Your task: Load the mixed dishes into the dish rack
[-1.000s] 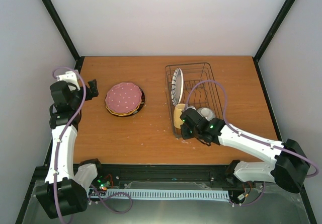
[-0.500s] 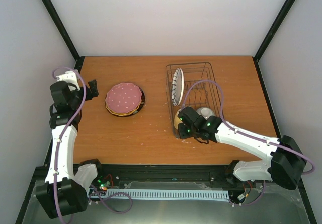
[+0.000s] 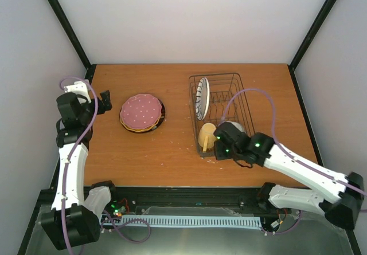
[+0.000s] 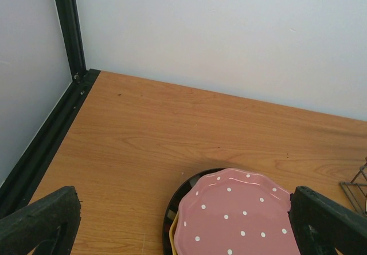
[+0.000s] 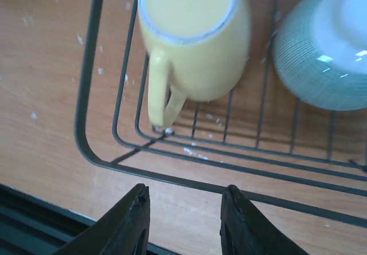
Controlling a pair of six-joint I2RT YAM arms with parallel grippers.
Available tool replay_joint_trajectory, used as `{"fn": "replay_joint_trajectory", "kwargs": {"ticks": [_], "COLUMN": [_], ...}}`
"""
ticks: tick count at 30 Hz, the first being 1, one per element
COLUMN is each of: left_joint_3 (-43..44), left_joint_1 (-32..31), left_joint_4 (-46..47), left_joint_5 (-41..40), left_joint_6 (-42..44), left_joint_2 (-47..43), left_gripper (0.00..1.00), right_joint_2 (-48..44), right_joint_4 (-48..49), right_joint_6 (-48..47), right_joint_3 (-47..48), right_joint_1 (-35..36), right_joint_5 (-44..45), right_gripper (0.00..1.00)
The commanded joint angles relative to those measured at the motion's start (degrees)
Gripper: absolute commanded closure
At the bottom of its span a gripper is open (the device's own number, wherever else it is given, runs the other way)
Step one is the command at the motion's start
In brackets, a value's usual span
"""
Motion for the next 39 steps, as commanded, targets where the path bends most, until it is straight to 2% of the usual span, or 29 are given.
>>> {"fn": "replay_joint_trajectory", "kwargs": {"ticks": [1,6,11,15,19,22,23,25,28,29,36,39], "left_joint_3": [0.23,0.56,1.54,3.25,7.53,9.77,10.51,11.13,11.03,11.20,17.23,18.33], "left_joint_1": [0.04,0.05,0.04,0.04,0.04,0.04,0.04,-0.03,-0.09,-0.17,-1.48,-1.62], "left_joint_4": [1.72,4.29,7.78,7.15,1.71,-0.99,-1.49,-1.23,-0.63,-1.18,-10.83,-10.88], "left_joint_5": [1.95,7.98,15.13,17.81,17.42,15.61,15.24,16.09,16.47,16.28,8.76,8.07], "left_joint_6": [-0.04,-2.96,-6.22,-6.30,-3.74,-2.52,-2.56,-2.69,-3.03,-2.79,1.61,1.70], "left_joint_2": [-1.25,-0.56,2.23,7.44,17.36,23.62,25.23,27.81,30.43,31.44,41.40,43.88], "left_gripper": [0.00,0.00,0.00,0.00,0.02,0.08,0.14,0.25,0.47,0.51,0.53,0.53], "right_joint_2": [-9.08,-12.68,-5.48,0.85,5.55,10.89,13.04,16.74,19.58,19.74,16.89,16.84], "right_joint_4": [-4.93,-2.77,4.23,10.60,17.36,17.66,16.43,14.97,14.80,15.03,19.18,19.63], "right_joint_6": [5.66,9.45,5.61,2.65,0.27,-1.32,-1.69,-2.43,-2.49,-2.34,0.53,1.15], "right_joint_3": [2.97,4.01,6.74,8.46,9.31,12.60,14.26,16.64,17.14,16.97,12.08,11.73], "right_joint_1": [0.56,-0.47,-4.82,-15.53,-26.42,-32.21,-33.65,-35.78,-37.28,-37.62,-37.67,-37.64], "right_joint_5": [11.08,23.66,28.36,20.87,12.30,7.49,6.35,5.80,4.71,4.02,0.13,-2.62], "right_gripper": [0.64,0.50,0.42,0.43,0.48,0.51,0.52,0.56,0.59,0.59,0.56,0.57]}}
